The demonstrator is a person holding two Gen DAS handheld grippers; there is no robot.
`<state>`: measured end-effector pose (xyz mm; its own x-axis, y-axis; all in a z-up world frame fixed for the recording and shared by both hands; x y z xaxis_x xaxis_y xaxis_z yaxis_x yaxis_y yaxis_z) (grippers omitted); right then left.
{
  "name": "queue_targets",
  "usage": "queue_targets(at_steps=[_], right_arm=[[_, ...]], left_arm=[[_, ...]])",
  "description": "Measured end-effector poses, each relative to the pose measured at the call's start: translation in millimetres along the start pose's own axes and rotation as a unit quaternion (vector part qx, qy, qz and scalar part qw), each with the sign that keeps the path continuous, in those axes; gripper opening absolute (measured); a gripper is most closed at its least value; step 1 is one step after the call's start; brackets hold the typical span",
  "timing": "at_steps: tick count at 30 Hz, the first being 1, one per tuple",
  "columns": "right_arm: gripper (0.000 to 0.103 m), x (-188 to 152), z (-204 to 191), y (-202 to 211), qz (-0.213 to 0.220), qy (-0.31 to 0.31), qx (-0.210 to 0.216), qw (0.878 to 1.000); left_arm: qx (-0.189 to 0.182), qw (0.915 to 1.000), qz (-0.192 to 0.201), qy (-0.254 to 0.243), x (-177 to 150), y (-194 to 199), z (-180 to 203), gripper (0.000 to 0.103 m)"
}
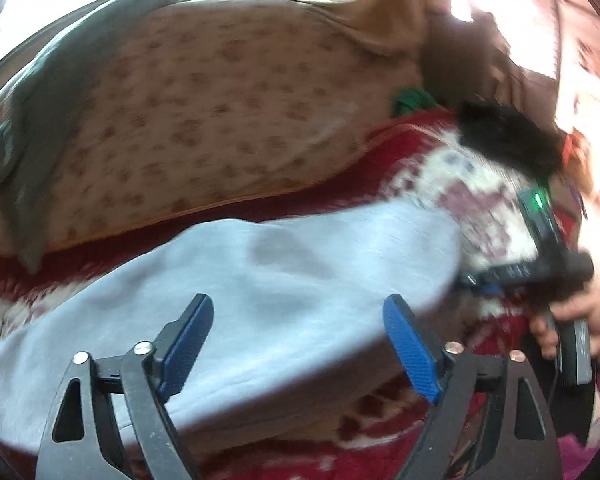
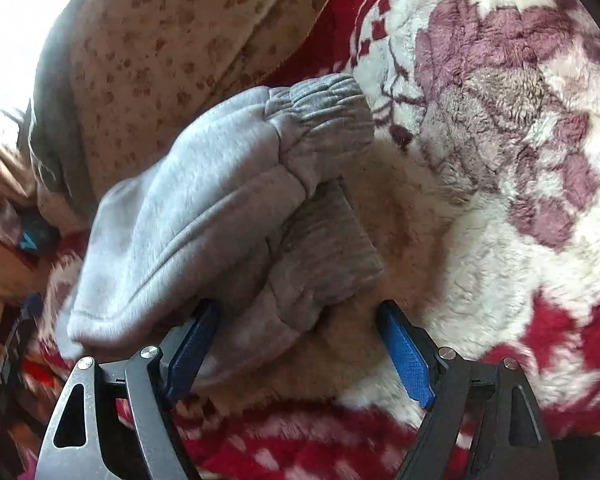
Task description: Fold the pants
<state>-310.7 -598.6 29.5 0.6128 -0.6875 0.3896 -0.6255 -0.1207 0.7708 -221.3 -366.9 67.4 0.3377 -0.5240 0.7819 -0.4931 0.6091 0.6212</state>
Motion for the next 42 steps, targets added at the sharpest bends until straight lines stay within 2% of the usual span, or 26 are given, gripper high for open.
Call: queue_targets(at_steps=[1,2,3,5,6,7,9,11,14,16,18,20,21,23,25,26,27,28,30,32,34,35,38,39,40,42], right_arm=[[0.068,1.9,-3.8,-0.1,0.013,0.01,0.003,1.0],[0.043,4.6,-7.9,-0.8,0.021,0.022,0.007,1.0],[0.032,8.0,-12.5,-3.4,0.027,0.029,0.016,0.999],[0.026,13.6,-17.2,-6.8,0.042,0.04,0.011,0.998],[0.025,15.5,-21.2,-6.9,0.05,0.055,0.0,0.997],[0.024,17.3,-23.6,-4.0,0.055,0.063,-0.005,0.996],[0.022,25.1,-28.2,11.8,0.08,0.072,-0.004,0.994],[0.022,34.8,-31.3,25.0,0.095,0.081,0.001,0.992],[0.022,39.0,-43.6,38.9,0.104,0.122,-0.021,0.987],[0.022,34.5,-44.4,46.3,0.105,0.137,-0.039,0.984],[0.022,28.3,-32.9,47.8,0.099,0.124,-0.043,0.986],[0.027,22.3,-10.4,26.8,0.064,0.092,-0.048,0.993],[0.039,19.2,0.9,15.5,0.045,0.067,-0.049,0.996],[0.042,14.7,10.1,17.5,0.04,0.03,-0.028,0.998],[0.043,15.0,8.7,37.7,0.059,0.036,-0.022,0.997],[0.047,15.7,6.8,48.4,0.069,0.045,-0.027,0.996],[0.053,16.7,4.8,60.4,0.079,0.05,-0.029,0.995],[0.058,18.9,0.9,72.6,0.089,0.053,-0.017,0.994],[0.076,22.6,-9.4,84.7,0.099,0.052,0.024,0.993],[0.079,25.5,-15.5,79.1,0.089,0.034,0.05,0.994],[0.077,26.5,-17.9,57.0,0.068,0.014,0.066,0.995],[0.074,27.5,-18.7,43.7,0.056,0.011,0.067,0.996],[0.037,34.5,-19.8,11.6,0.041,-0.002,0.066,0.997],[0.028,39.3,-22.9,5.9,0.048,0.003,0.075,0.996],[0.024,41.8,-23.7,5.5,0.055,0.011,0.071,0.996],[0.019,44.6,-34.7,12.7,0.067,0.035,0.07,0.995]], left_arm=[[0.001,0.9998,-0.006,-0.017,-3.2,-7.9,8.8,0.088],[0.003,0.9994,-0.014,-0.031,-6.0,-16.2,17.1,0.088],[0.005,0.9988,-0.024,-0.042,-10.1,-26.4,23.2,0.088],[-0.002,0.9979,-0.044,-0.048,-16.6,-44.7,28.8,0.088],[-0.014,0.9975,-0.054,-0.044,-19.0,-52.8,31.4,0.083],[-0.03,0.997,-0.063,-0.035,-19.7,-59.4,33.3,0.078],[-0.056,0.9953,-0.076,-0.021,-19.9,-64.7,35.6,0.057],[-0.077,0.994,-0.076,-0.018,-16.3,-61.4,37.8,0.045],[-0.105,0.9916,-0.073,-0.017,-16.1,-47.5,38.7,0.034],[-0.14,0.9871,-0.077,-0.013,-26.8,-36.9,39.7,0.026],[-0.137,0.9866,-0.083,-0.032,-39.0,-36.2,41.6,0.022],[-0.129,0.9861,-0.1,-0.033,-49.5,-46.8,43.6,0.022],[-0.122,0.9866,-0.104,-0.027,-52.6,-51.0,44.5,0.022],[-0.114,0.9885,-0.095,-0.026,-49.2,-46.0,45.6,0.025],[-0.111,0.9902,-0.082,-0.025,-41.3,-36.7,45.4,0.041],[-0.108,0.9914,-0.07,-0.022,-35.7,-31.0,44.4,0.06],[-0.101,0.9934,-0.051,-0.02,-28.4,-23.8,42.5,0.072],[-0.092,0.9951,-0.031,-0.019,-21.6,-17.8,40.7,0.075],[-0.071,0.997,-0.009,-0.028,-11.7,-14.9,40.1,0.077],[-0.056,0.9973,-0.014,-0.044,-9.4,-23.9,43.1,0.077],[-0.043,0.9971,-0.025,-0.058,-14.1,-36.6,47.2,0.077],[-0.041,0.9968,-0.033,-0.061,-19.0,-43.2,48.4,0.077],[-0.031,0.9961,-0.054,-0.063,-30.7,-63.6,49.9,0.077],[-0.032,0.9962,-0.054,-0.06,-32.0,-67.4,49.3,0.07],[-0.044,0.9958,-0.058,-0.056,-32.2,-70.5,49.4,0.063],[-0.063,0.9947,-0.068,-0.044,-30.2,-69.6,48.0,0.035]])
Point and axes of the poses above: each gripper's, at about its wrist camera, not at the fingertips, and y roughly against the way its jaws point, z to its right, x to its top, the point moved 6 cm from there along -y, roughly the way its jaws point, and after that the axes turned 1 degree about x, right-handed, at the moved point
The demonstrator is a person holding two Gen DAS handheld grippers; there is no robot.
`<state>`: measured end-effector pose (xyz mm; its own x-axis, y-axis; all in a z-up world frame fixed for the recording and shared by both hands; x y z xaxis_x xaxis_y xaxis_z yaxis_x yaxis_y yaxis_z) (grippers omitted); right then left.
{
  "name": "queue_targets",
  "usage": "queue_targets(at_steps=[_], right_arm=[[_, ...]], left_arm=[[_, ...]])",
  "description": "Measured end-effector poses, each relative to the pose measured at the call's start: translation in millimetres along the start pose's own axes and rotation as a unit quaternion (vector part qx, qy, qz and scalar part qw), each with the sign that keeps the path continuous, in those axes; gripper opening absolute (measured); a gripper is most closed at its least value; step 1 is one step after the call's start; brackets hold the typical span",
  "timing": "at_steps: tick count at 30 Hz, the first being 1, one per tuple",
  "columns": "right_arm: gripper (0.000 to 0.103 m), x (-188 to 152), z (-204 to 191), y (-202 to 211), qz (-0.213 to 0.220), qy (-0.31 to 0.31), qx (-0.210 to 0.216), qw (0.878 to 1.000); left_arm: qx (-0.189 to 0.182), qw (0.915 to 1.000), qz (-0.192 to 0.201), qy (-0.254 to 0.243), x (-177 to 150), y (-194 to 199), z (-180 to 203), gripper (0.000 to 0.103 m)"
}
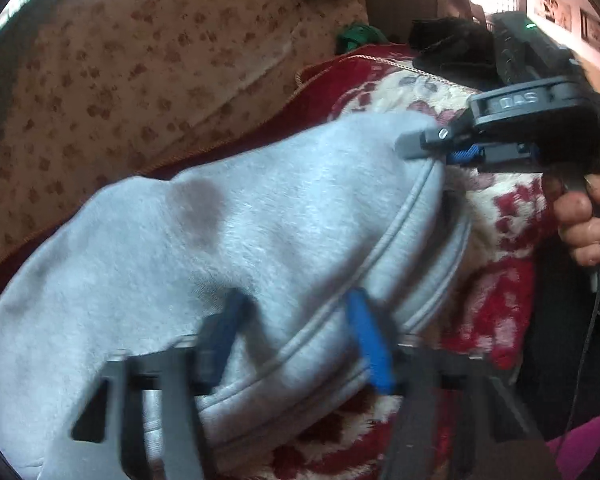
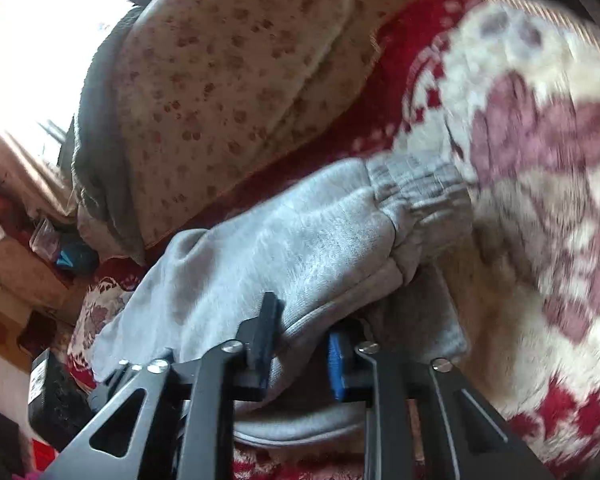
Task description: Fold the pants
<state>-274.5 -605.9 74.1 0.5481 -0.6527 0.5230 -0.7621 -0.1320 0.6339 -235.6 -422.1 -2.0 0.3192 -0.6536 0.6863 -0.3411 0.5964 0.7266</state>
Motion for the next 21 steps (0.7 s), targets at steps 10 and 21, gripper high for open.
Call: queue_targets(at_steps=[10,21], right_arm=[[0.014,-26.9,-30.6,50.5,-0.007,0.103,-0.034,0.994],[0.074,-2.6,-6.5,61.8,0.021,0.127,-0.204,0.97]], left_arm=[[-0.087,0.9954,-0.025,-0.032,-16.0,23.2,18.0,0.02],[-0.01,0.9981,0.047,0.039,10.1,60.8,-52.5,0.08]])
Point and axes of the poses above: each gripper's, at about its wrist camera, not at the fingertips, and y roughly against the way its jaws point, z to its right, x to its top, the point moved 6 cm from there along -y, roughly the way its jaws point, and after that the axes turned 1 degree about x, right-handed, at the moved point
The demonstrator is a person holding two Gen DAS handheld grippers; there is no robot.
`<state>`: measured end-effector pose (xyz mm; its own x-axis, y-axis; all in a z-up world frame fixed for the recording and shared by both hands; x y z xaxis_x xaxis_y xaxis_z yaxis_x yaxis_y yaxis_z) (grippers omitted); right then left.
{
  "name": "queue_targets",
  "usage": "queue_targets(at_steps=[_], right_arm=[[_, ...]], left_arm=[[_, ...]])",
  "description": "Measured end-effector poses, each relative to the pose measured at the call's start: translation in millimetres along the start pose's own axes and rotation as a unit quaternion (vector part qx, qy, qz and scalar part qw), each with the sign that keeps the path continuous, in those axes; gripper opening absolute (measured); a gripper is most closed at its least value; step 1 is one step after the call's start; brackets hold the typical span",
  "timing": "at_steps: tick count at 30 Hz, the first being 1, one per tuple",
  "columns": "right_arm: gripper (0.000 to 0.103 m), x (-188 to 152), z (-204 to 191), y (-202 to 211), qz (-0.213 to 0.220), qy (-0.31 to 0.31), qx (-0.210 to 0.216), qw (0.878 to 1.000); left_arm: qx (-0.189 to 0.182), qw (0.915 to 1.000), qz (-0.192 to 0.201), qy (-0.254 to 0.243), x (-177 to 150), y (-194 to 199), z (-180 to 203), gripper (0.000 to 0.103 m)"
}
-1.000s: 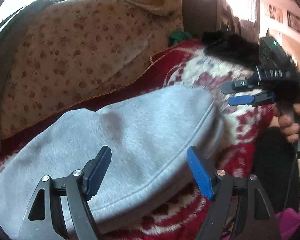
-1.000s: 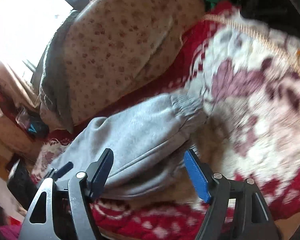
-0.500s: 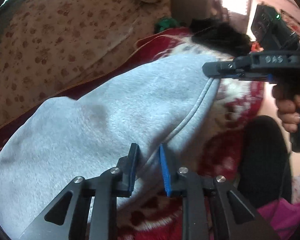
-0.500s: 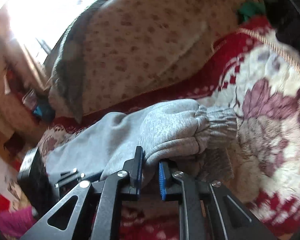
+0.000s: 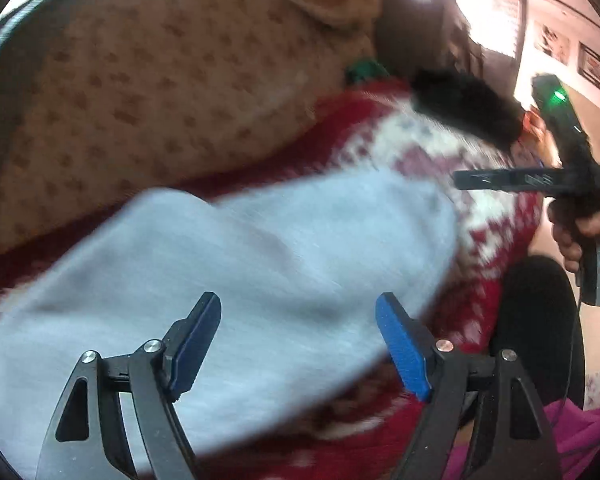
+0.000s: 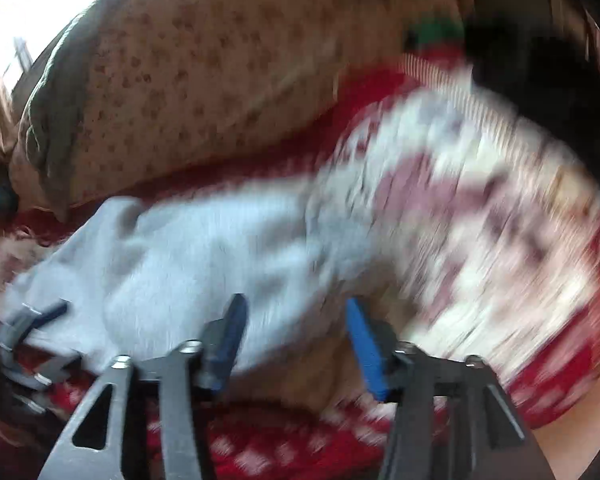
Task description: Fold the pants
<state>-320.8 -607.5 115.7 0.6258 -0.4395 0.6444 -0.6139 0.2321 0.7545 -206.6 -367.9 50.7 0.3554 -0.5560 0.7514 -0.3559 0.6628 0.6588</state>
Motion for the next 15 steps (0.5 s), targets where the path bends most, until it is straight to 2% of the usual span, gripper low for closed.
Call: queue_targets(at_steps=[2,4,6,8,11,13,14,15], right_arm=[[0.084,22.8,-24.9,5.7,0.024,0.049,0.021,0.998],[0.085,43.5,-60.4,-4.1,0.037,0.098,0.06,0.993],[0.085,56.5,-92.2,-24.8,0.037,0.14,0.09,0.985],[0.084,67.0,-127.9,-66.1,0.009,0.186,0.109,0.976],[0.082,69.1,-165.2,-128.2,-0.038,0.242,0.102,0.964],[0.068,64.0,-179.5,-169.7,-0.073,0.259,0.098,0.958],[0.038,59.4,-183.9,-186.8,-0.093,0.261,0.105,0.955],[0.027,54.3,-186.3,-200.9,-0.11,0.265,0.105,0.952]], left_arm=[[0.038,0.9992,0.008,0.014,11.8,2.7,-29.0,0.084],[0.091,0.9954,0.006,0.031,19.4,-3.6,-66.0,0.084],[0.126,0.9901,-0.018,0.059,19.2,-21.7,-104.7,0.084],[0.163,0.9801,-0.05,0.102,12.9,-41.8,-144.9,0.084],[0.174,0.9722,-0.077,0.136,3.9,-65.9,-177.8,0.084],[0.193,0.9645,-0.101,0.149,-8.2,-80.3,-195.7,0.084],[0.194,0.9623,-0.106,0.158,-15.0,-83.2,-201.7,0.084],[0.182,0.9617,-0.108,0.175,-20.3,-86.8,-206.9,0.085]])
Point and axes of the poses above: each gripper's, at about its wrist camera, not at the fingertips, and y roughly against the way its jaws point, z to its right, x to its top, the point moved 6 cm from there along -y, roughly the way its jaws point, and after that the axes turned 1 degree about x, right-handed, at the moved point
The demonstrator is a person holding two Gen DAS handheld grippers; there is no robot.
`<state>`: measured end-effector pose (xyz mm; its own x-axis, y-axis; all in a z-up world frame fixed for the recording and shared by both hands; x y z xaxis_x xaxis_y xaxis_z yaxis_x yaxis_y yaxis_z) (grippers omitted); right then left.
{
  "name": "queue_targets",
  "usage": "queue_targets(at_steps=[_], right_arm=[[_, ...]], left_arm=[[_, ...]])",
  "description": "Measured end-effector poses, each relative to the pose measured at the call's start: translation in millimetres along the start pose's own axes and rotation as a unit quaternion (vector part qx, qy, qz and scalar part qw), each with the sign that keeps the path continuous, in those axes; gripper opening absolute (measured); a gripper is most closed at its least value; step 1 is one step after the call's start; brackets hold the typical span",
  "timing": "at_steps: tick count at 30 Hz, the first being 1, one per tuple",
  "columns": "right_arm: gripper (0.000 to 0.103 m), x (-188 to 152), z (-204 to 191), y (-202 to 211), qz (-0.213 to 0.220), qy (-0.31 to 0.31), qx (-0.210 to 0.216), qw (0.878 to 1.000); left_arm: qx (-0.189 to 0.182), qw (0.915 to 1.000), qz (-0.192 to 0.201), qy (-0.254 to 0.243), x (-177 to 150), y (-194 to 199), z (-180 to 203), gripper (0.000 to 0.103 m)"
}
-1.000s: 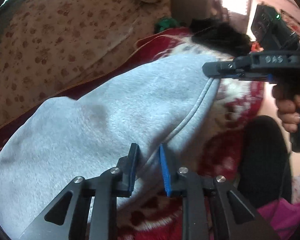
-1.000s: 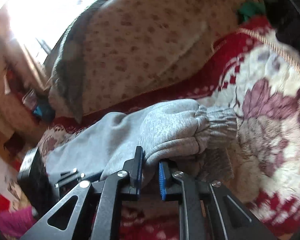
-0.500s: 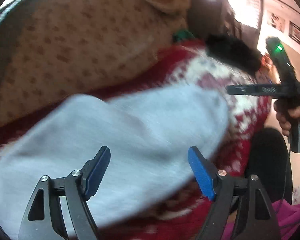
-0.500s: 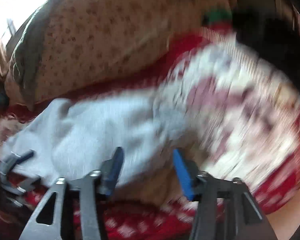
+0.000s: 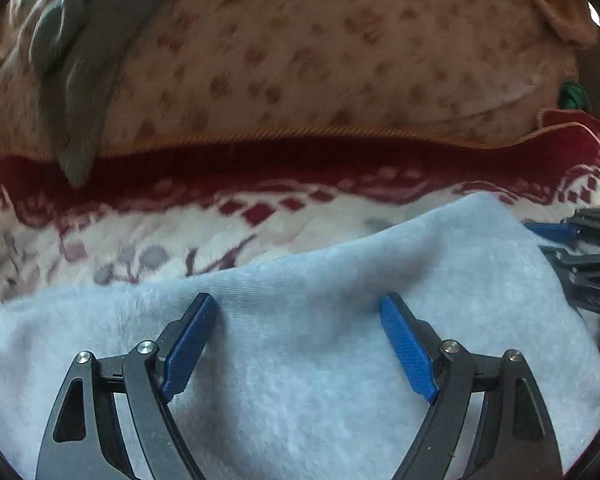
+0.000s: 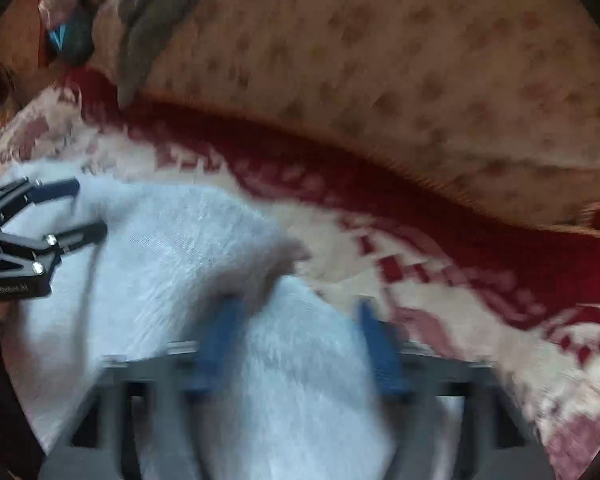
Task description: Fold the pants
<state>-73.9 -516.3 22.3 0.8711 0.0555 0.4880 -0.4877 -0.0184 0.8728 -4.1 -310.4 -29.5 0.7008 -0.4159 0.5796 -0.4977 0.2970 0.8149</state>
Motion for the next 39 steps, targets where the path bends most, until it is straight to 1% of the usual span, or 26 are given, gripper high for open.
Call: queue_targets(at_steps=[1,2,4,6,7,8,9,10,11,15,17,19,20,21,22,24,26,27,28,32,35,37,39], right_arm=[[0.018,0.5,4.4,-7.7,-0.002,0.003,-0.016,1.0],[0.015,0.3,9.5,-9.0,-0.003,0.004,-0.024,1.0],[0.014,1.2,22.2,-3.1,0.003,-0.007,-0.023,1.0],[0.014,-1.9,33.6,5.3,0.012,-0.021,-0.042,0.999],[0.014,-5.7,41.4,8.8,0.021,-0.04,-0.052,0.998],[0.005,-6.2,44.4,10.1,0.022,-0.049,-0.061,0.997],[0.005,-9.0,50.2,3.4,0.011,-0.062,-0.088,0.994],[0.005,-16.1,54.7,-7.7,-0.009,-0.08,-0.087,0.993],[0.005,-15.4,54.3,-14.0,-0.016,-0.084,-0.081,0.993],[0.009,-2.7,47.0,24.7,0.036,-0.088,-0.074,0.993],[0.01,2.0,32.8,42.2,0.051,-0.074,-0.065,0.994],[0.021,7.9,10.5,51.8,0.061,-0.054,-0.044,0.996],[0.049,10.6,-5.1,54.0,0.062,-0.044,-0.028,0.997],[0.089,12.6,-19.9,52.3,0.062,-0.038,-0.012,0.997],[0.099,16.0,-38.1,52.3,0.065,-0.033,0.013,0.997],[0.099,23.1,-76.3,53.2,0.08,-0.017,0.058,0.995],[0.099,27.4,-107.8,51.5,0.073,0.007,0.081,0.994],[0.099,32.4,-130.2,48.8,0.069,0.026,0.096,0.993],[0.099,35.2,-143.6,46.4,0.068,0.035,0.105,0.991],[0.099,55.6,-212.9,36.2,0.062,0.071,0.159,0.983],[0.099,75.5,-268.7,27.2,0.062,0.113,0.182,0.975],[0.099,88.9,-303.3,20.7,0.065,0.14,0.198,0.968],[0.099,102.8,-337.6,11.4,0.064,0.165,0.207,0.962]], left_arm=[[-0.006,1.0,0.002,0.006,-2.2,1.5,-3.5,0.085],[-0.01,0.9999,0.008,0.008,-3.1,3.6,-5.5,0.086],[-0.006,0.9998,0.017,0.009,-4.5,6.2,-9.9,0.086],[-0.013,0.9994,0.025,0.019,-7.2,5.9,-14.3,0.086],[-0.012,0.9994,0.028,0.02,-7.2,5.2,-14.8,0.086],[-0.006,0.9994,0.03,0.014,-7.7,4.9,-13.0,0.086],[0.003,0.9995,0.03,0.006,-7.3,4.1,-10.4,0.086],[0.009,0.9995,0.031,0.0,-6.6,5.1,-8.4,0.086],[0.013,0.9994,0.033,-0.002,-6.3,6.8,-8.1,0.086],[0.025,0.9982,0.051,0.02,-6.5,25.9,-18.5,0.086],[0.033,0.9973,0.059,0.029,-9.7,40.4,-26.4,0.086],[0.049,0.9957,0.066,0.041,-16.6,57.1,-38.3,0.086],[0.051,0.9952,0.068,0.047,-21.0,64.5,-44.7,0.086],[0.055,0.9946,0.067,0.057,-27.8,73.4,-54.6,0.086],[0.059,0.994,0.067,0.064,-32.8,79.4,-61.6,0.086],[0.071,0.9914,0.07,0.084,-45.0,95.3,-83.6,0.086],[0.091,0.9864,0.075,0.114,-58.7,113.2,-111.9,0.086],[0.101,0.9822,0.079,0.137,-67.6,125.0,-130.7,0.086],[0.108,0.9782,0.083,0.157,-75.7,134.8,-147.0,0.086],[0.158,0.9569,0.09,0.227,-112.0,169.5,-209.0,0.086],[0.185,0.9431,0.078,0.266,-142.1,184.3,-250.0,0.086],[0.188,0.9382,0.068,0.282,-155.8,186.4,-265.5,0.086],[0.177,0.9343,0.06,0.304,-166.4,184.8,-279.9,0.086]])
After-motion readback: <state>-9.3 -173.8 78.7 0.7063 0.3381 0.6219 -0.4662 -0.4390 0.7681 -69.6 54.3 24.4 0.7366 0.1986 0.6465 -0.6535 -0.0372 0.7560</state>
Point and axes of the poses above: each gripper's, at about its wrist camera, not at the fingertips, and y roughly against the way its jaws point, z to its right, x to its top, the point moved 6 cm from there along -y, roughly the way its jaws point, and after that the axes turned 1 degree about x, right-handed, at the moved point
